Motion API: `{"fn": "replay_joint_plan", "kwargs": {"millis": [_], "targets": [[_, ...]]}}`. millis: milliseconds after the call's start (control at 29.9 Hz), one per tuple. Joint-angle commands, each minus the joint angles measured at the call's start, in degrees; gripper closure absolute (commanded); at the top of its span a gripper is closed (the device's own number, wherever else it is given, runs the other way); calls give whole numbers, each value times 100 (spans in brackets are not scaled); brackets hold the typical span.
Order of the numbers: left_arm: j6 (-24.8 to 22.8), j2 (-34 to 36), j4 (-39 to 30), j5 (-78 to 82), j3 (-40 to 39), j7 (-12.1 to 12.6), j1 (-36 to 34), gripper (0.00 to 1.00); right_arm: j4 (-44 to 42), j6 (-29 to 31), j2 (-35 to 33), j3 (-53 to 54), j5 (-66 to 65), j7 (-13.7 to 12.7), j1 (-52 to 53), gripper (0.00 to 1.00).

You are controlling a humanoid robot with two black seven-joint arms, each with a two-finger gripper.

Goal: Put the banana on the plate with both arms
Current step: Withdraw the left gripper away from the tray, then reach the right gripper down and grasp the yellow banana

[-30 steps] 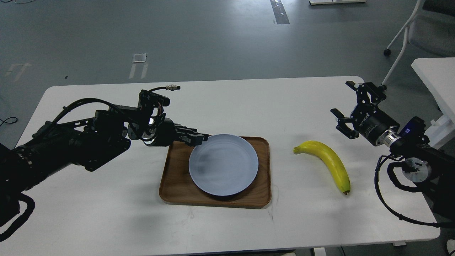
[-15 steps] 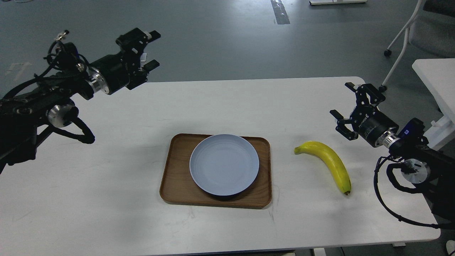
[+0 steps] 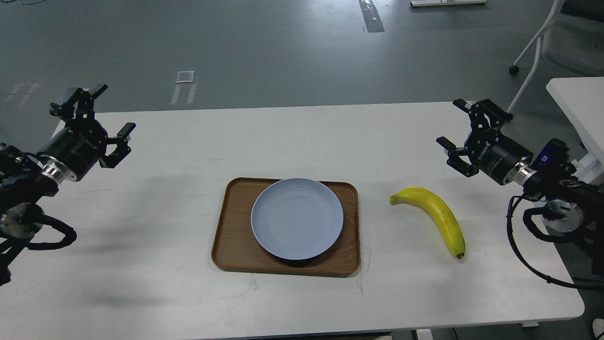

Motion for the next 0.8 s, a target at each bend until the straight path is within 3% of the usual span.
{"fn": "replay_joint_plan", "kwargs": {"millis": [0, 134, 301, 535, 769], "targets": [[1, 10, -1, 0, -21, -1, 0, 0, 525, 0, -644, -556, -801, 0, 937, 0], [1, -16, -10, -9, -47, -1, -9, 0, 852, 0, -954, -1306, -1595, 0, 1916, 0], [1, -34, -36, 0, -91, -1, -9, 0, 1142, 0, -902, -2700, -3656, 0, 3162, 0], [1, 28, -89, 52, -91, -1, -9, 0, 1511, 0, -726, -3844, -5556, 0, 3357, 0], [1, -25, -89, 61, -100, -1, -9, 0, 1424, 0, -462, -4636, -5964, 0, 3331, 0]]}}
